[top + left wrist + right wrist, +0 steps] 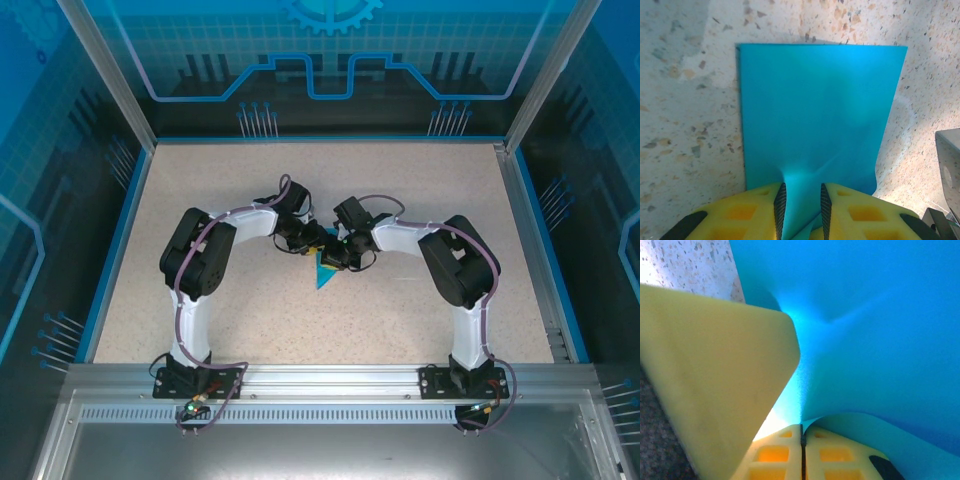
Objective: Fold a paper plane with a square sheet of paper (pick it up from the middle)
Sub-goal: Third fold the triangle at the center of the table.
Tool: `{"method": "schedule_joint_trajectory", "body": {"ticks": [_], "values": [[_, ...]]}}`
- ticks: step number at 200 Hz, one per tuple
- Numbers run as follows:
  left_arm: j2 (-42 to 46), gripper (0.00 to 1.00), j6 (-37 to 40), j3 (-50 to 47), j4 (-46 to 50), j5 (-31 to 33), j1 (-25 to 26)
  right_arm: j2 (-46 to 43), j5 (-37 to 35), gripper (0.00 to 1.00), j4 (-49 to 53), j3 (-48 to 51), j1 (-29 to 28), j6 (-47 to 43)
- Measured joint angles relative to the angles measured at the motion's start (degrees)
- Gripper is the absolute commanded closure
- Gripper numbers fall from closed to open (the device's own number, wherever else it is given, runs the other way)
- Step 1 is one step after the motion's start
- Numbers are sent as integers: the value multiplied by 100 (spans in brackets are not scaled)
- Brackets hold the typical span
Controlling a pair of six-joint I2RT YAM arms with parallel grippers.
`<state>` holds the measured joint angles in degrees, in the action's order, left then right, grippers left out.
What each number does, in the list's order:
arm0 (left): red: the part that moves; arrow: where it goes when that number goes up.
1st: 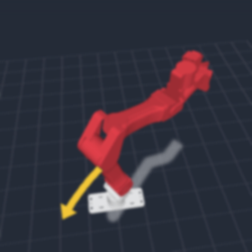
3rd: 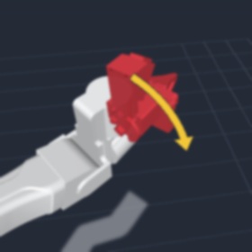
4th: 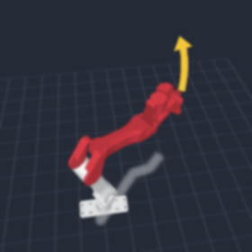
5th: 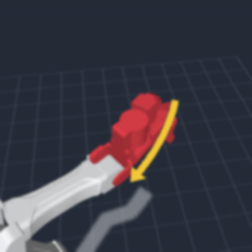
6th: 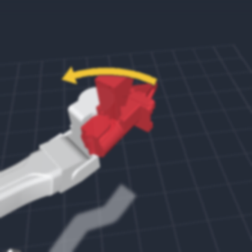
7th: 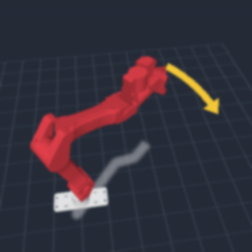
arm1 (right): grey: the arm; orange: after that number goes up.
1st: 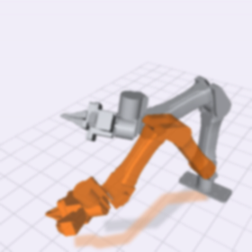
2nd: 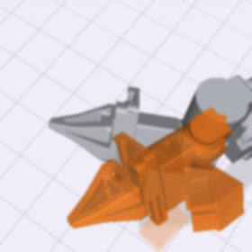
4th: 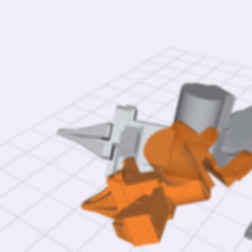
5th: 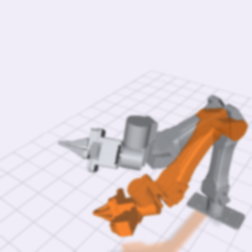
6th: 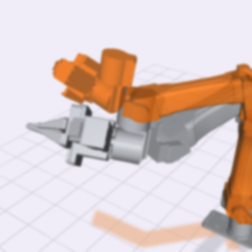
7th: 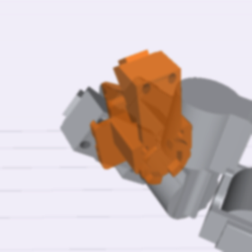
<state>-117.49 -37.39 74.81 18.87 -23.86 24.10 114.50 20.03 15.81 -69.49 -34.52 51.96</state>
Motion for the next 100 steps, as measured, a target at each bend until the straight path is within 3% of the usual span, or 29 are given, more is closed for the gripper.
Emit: {"method": "schedule_joint_trajectory", "body": {"ticks": [40, 100], "values": [[28, 69, -17, 4, 37, 9, -13, 7, 0, 91, 0, 0, 0, 0], [535, 68, -306, -9, 186, 168, -374, 26, 76, 72, -105, -17, 0, -59]]}}
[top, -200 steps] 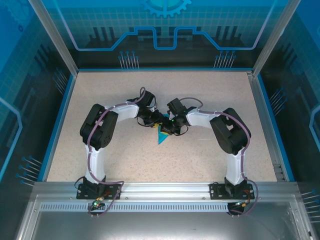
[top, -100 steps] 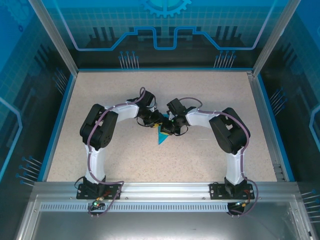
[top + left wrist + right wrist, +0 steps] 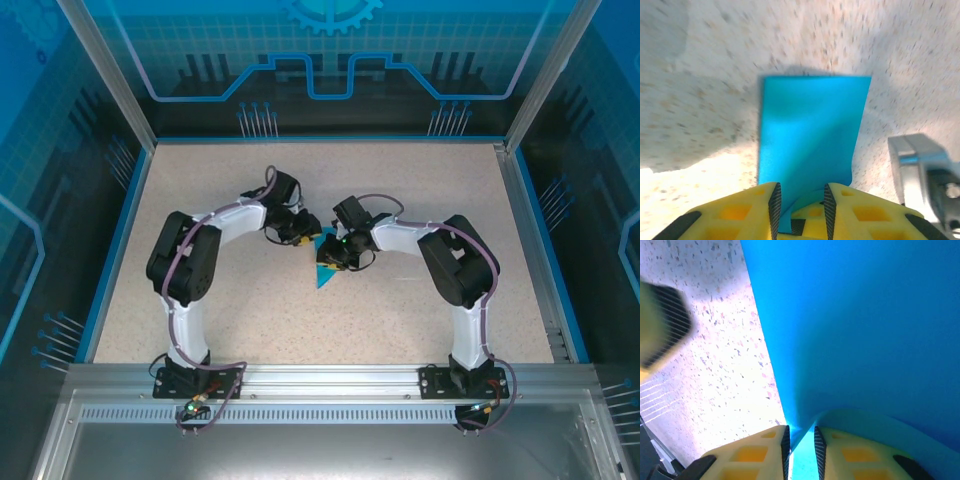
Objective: Fold a paper plane with a square sheet of paper (pick it up from the middle)
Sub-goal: Third fold the triangle at the center of the table.
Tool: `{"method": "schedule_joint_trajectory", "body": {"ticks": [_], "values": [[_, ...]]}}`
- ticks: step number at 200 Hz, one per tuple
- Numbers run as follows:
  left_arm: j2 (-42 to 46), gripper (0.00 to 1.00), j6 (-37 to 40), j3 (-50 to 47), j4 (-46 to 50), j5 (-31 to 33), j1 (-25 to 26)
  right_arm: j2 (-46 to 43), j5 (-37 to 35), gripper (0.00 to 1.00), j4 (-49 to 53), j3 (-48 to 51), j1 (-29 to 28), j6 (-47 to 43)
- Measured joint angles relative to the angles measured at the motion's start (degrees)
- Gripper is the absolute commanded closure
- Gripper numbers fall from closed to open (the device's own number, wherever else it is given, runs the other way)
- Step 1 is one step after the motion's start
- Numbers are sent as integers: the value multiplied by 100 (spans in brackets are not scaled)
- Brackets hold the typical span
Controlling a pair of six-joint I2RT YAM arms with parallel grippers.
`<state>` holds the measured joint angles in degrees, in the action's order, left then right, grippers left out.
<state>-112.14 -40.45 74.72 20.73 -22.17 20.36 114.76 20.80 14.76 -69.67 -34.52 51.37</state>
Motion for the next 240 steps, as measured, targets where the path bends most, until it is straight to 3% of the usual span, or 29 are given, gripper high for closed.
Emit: {"method": "schedule_joint_trajectory", "body": {"ticks": [37, 100, 134, 197, 240], "values": [[98, 69, -20, -199, -2, 85, -341, 0, 59, 68, -52, 2, 0, -2], [229, 69, -15, -466, -2, 37, -365, -98, 136, 65, -518, 291, 9, -4], [389, 71, -15, -643, -90, -179, -365, -138, 144, 76, -675, 422, 42, -31], [474, 75, -13, -835, -212, -522, -177, -140, 155, 89, -754, 525, 94, -63], [516, 86, -15, -927, -304, -737, 103, -151, 160, 99, -730, 544, 118, -96]]}}
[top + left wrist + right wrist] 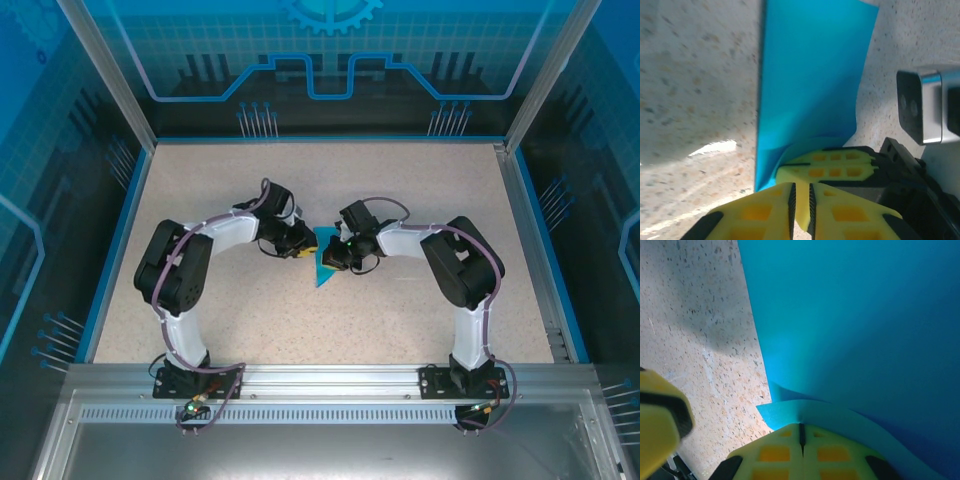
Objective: Fold a paper plane with a square sheet of paper (pick it up from the middle)
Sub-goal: Third fold the triangle at the center of the table.
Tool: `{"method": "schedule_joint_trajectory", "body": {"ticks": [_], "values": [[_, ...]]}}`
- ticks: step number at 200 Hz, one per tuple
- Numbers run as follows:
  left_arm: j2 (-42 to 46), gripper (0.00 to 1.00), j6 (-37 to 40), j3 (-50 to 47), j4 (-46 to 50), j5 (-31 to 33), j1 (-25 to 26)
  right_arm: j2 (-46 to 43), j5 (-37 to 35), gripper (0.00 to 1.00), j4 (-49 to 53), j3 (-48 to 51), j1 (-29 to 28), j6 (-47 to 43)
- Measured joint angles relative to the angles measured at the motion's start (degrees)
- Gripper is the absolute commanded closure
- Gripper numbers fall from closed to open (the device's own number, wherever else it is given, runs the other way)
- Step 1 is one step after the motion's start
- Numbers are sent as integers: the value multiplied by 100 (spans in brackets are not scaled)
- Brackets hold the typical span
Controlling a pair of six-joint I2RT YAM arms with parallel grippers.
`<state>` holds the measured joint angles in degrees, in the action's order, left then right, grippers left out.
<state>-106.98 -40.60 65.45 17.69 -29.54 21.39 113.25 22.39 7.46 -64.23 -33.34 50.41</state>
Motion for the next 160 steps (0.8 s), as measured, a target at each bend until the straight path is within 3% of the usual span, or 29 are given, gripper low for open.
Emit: {"method": "schedule_joint_trajectory", "body": {"ticks": [57, 160], "values": [[-9, 94, 2, -4, 2, -52, 184, 0, -2, 100, 7, 0, 2, 4], [-330, 95, 0, 35, 85, 66, 234, 0, -2, 100, 22, 0, 2, 4]]}}
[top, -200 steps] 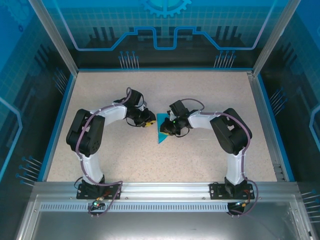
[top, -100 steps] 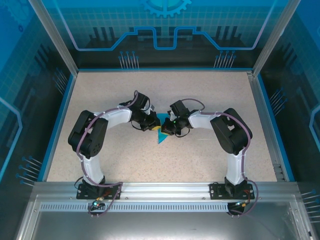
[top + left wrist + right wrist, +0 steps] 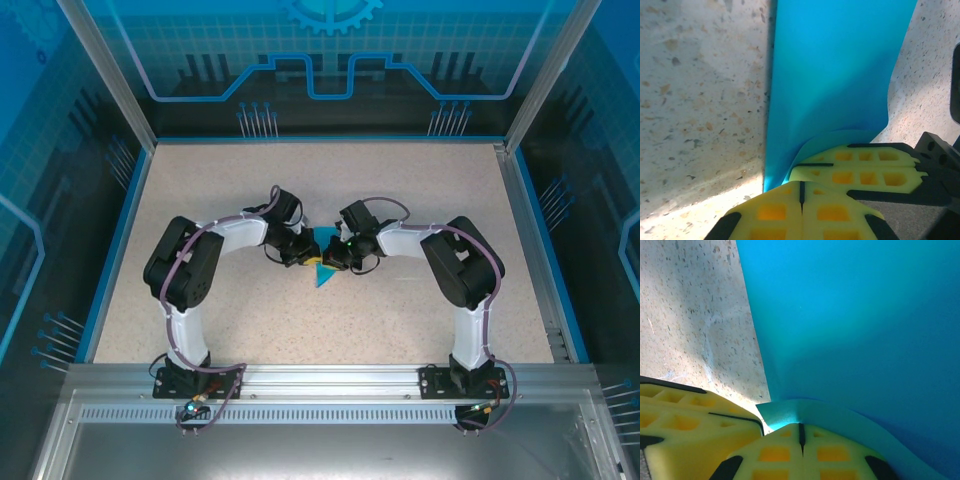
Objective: Fold a paper plane with a square sheet of paper (pick it up from the middle)
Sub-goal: Third fold the triangle at the center of the table.
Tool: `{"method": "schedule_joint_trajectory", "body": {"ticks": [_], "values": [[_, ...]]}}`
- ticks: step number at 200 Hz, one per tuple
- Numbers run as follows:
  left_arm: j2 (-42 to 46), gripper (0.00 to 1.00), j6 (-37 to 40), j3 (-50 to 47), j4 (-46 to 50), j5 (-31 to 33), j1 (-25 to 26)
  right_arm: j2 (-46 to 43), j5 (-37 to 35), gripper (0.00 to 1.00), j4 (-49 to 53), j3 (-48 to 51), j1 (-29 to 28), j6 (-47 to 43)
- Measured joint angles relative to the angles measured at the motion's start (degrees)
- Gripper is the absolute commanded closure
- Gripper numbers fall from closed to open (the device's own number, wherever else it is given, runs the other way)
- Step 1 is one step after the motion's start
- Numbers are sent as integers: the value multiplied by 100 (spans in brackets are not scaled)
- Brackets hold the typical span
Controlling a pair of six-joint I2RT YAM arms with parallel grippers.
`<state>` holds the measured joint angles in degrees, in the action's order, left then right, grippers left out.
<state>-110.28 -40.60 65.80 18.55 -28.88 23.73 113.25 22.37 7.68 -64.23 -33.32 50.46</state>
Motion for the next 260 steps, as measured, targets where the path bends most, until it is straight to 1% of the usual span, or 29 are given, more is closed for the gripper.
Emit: {"method": "schedule_joint_trajectory", "body": {"ticks": [68, 134, 155, 177, 204, 229, 260], "values": [[-260, 96, 2, 92, 68, 164, 17, -2, 17, 100, 17, -2, 11, 2], [-262, 97, 9, 146, 149, 297, 46, -17, 35, 99, 39, -17, 15, 4], [-262, 97, 24, 164, 181, 354, 66, -142, 46, 99, 48, 4, 42, 2], [-260, 97, 44, 177, 205, 396, 87, -584, 46, 98, -4, 188, 79, -42], [-260, 97, 52, 201, 243, 470, 120, -1086, 105, 98, -317, 612, 122, -83], [-260, 97, 66, 232, 293, 531, 142, -1051, 245, 98, -621, 938, 227, -81], [-260, 97, 68, 273, 363, 616, 175, -785, 297, 98, -713, 960, 273, -101]]}}
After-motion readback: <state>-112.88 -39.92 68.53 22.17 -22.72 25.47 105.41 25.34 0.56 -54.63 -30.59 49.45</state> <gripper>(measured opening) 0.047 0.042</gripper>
